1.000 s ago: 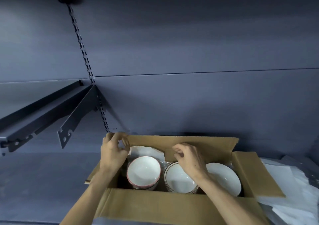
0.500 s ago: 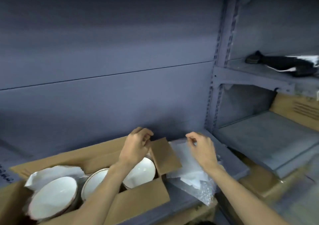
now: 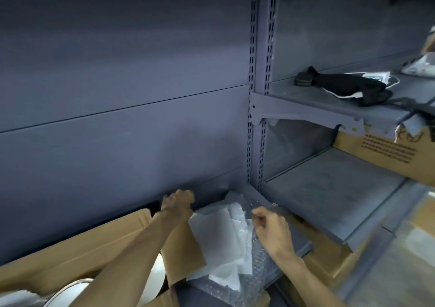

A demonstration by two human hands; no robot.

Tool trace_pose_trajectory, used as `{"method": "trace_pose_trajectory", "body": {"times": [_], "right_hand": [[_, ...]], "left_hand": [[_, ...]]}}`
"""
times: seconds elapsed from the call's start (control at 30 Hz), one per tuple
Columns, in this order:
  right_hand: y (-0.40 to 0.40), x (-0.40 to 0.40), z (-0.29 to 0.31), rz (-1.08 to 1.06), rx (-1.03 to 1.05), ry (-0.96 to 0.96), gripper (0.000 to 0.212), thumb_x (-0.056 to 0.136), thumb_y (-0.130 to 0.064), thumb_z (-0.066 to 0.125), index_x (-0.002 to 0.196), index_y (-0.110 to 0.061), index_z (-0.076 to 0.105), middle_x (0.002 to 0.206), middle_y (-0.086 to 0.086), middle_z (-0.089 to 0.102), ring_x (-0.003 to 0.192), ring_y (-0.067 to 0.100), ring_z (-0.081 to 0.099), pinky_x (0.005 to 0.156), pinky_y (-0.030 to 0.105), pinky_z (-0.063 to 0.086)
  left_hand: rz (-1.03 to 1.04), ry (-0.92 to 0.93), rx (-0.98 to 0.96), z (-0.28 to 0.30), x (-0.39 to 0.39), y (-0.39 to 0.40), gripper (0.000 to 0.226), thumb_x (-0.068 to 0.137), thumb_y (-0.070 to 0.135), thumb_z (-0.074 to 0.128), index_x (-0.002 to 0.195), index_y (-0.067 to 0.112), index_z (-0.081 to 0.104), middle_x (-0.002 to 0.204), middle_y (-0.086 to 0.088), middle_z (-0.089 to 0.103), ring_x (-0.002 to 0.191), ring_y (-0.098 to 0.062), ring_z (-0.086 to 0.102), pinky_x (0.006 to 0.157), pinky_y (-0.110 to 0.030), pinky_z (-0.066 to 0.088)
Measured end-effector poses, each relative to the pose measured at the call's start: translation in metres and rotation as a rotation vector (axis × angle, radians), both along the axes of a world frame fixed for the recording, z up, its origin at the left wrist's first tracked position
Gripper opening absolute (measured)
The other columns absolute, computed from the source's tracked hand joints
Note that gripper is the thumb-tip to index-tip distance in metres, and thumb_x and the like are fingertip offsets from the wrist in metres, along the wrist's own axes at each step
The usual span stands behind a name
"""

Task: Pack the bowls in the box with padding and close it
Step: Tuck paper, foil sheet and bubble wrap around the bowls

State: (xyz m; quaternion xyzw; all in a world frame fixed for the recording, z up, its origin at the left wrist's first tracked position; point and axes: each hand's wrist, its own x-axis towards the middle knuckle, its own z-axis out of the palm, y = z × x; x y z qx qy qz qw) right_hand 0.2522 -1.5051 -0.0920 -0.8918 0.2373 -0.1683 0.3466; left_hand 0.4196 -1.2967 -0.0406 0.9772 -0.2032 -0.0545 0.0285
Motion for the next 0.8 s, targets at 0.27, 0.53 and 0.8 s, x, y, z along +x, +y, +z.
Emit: {"method": "trace_pose_trajectory", "body": {"times": [0.27, 0.53, 0.8], "right_hand": [[0.009, 0.013, -0.002, 0.067, -0.046, -0.059, 0.015, 0.090, -0.018, 0.066, 0.098, -0.030, 0.071, 0.090, -0.007, 0.072, 0.082, 0.017, 0.069, 0.076, 0.035, 0.055], [0.008, 0.014, -0.010, 0.094, -0.030, 0.022, 0.018, 0.097, -0.019, 0.063, 0.110, -0.028, 0.071, 0.102, -0.008, 0.075, 0.096, 0.014, 0.071, 0.086, 0.035, 0.056], [0.016, 0.019, -0.013, 0.122, 0.198, 0.023, 0.019, 0.102, -0.022, 0.055, 0.115, -0.028, 0.067, 0.103, 0.001, 0.073, 0.098, 0.027, 0.069, 0.087, 0.046, 0.056]], "left_hand": [[0.049, 0.227, 0.042, -0.009, -0.007, -0.009, 0.054, 0.080, 0.035, 0.078, 0.126, 0.017, 0.055, 0.129, -0.007, 0.057, 0.120, -0.030, 0.058, 0.100, -0.041, 0.050], [-0.037, 0.091, -0.046, 0.002, -0.012, -0.010, 0.044, 0.085, 0.016, 0.067, 0.125, 0.030, 0.056, 0.120, 0.002, 0.061, 0.115, -0.024, 0.060, 0.103, -0.038, 0.045], [-0.237, 0.021, -0.408, 0.021, -0.009, -0.006, 0.039, 0.091, -0.005, 0.055, 0.114, 0.024, 0.068, 0.096, 0.006, 0.067, 0.095, -0.016, 0.064, 0.078, -0.019, 0.049]]}}
